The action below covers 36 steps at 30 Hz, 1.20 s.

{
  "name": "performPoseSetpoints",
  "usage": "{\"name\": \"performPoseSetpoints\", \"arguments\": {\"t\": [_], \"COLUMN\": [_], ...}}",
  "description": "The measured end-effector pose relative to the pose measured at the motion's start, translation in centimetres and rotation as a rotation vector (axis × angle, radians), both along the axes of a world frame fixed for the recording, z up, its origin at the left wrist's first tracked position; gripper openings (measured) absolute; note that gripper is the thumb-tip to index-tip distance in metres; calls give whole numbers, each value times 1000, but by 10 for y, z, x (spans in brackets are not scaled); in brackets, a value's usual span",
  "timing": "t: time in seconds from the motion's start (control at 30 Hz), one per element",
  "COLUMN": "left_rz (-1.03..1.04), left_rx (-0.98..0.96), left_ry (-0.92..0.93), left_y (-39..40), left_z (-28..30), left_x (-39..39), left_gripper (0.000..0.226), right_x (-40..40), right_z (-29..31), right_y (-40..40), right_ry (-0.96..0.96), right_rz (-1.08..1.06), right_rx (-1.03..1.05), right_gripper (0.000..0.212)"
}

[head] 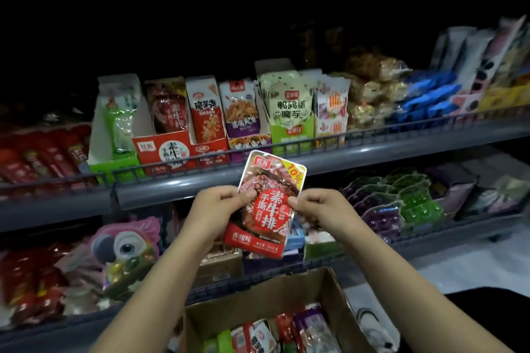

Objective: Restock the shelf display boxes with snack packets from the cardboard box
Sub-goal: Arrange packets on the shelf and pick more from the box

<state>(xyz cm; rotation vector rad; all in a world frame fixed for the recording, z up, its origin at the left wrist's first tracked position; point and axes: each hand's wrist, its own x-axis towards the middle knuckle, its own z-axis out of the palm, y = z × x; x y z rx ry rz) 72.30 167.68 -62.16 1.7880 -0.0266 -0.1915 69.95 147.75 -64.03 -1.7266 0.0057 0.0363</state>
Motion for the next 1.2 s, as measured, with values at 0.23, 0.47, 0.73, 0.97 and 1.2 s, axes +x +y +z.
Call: {"name": "performPoseSetpoints", "arguments": {"t": [0.23, 0.47, 0.73, 0.97, 1.2], "left_rz": [73, 101, 224, 480, 433], "left_rx": [-99, -142, 42, 539, 770], "left_ry": [-120, -251, -497, -766, -825], "left_y": [2, 9, 28, 76, 108], "left_z": [20, 26, 28, 11, -9], "left_x": [19, 48, 78, 103, 106], "left_gripper": [20, 15, 16, 49, 47], "right_x": [33, 80, 134, 175, 216], "right_z": [42, 90, 134, 173, 203], "right_y": [7, 19, 56, 101, 158], "right_ry": [-99, -157, -179, -370, -445], "right_rz": [3, 14, 133, 60, -13], "right_rx": [-151, -169, -497, -477, -466], "right_gripper": [17, 24, 14, 12, 25]}}
